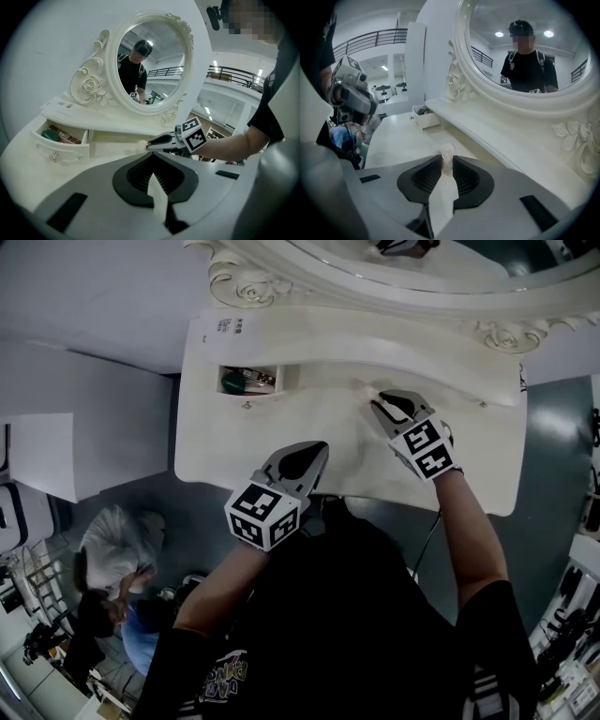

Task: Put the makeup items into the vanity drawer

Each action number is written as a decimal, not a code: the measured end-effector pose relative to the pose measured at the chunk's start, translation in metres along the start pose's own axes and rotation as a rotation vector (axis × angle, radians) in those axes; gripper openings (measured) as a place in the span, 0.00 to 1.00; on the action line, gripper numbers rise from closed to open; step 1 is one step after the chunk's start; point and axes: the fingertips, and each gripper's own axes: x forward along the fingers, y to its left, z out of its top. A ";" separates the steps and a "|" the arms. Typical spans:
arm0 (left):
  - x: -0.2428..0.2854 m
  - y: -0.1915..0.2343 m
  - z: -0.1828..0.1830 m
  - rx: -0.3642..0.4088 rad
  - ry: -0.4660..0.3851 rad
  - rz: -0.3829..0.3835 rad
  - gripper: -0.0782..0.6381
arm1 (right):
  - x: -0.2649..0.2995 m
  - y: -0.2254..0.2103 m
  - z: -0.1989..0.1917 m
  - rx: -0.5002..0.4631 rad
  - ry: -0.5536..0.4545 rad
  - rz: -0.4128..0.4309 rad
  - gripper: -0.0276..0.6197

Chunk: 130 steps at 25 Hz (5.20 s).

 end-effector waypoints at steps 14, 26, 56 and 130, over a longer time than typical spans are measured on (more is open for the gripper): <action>-0.094 0.052 0.011 -0.028 -0.096 0.131 0.11 | 0.072 0.104 0.173 -0.074 -0.157 0.194 0.18; -0.167 0.098 0.002 -0.081 -0.142 0.180 0.11 | 0.145 0.124 0.181 -0.149 0.124 0.144 0.20; -0.189 0.133 0.001 -0.099 -0.138 0.092 0.11 | 0.195 0.130 0.187 -0.121 0.342 -0.012 0.23; -0.234 -0.029 -0.023 0.221 0.040 -0.417 0.11 | -0.150 0.321 0.116 0.769 -0.577 -0.435 0.09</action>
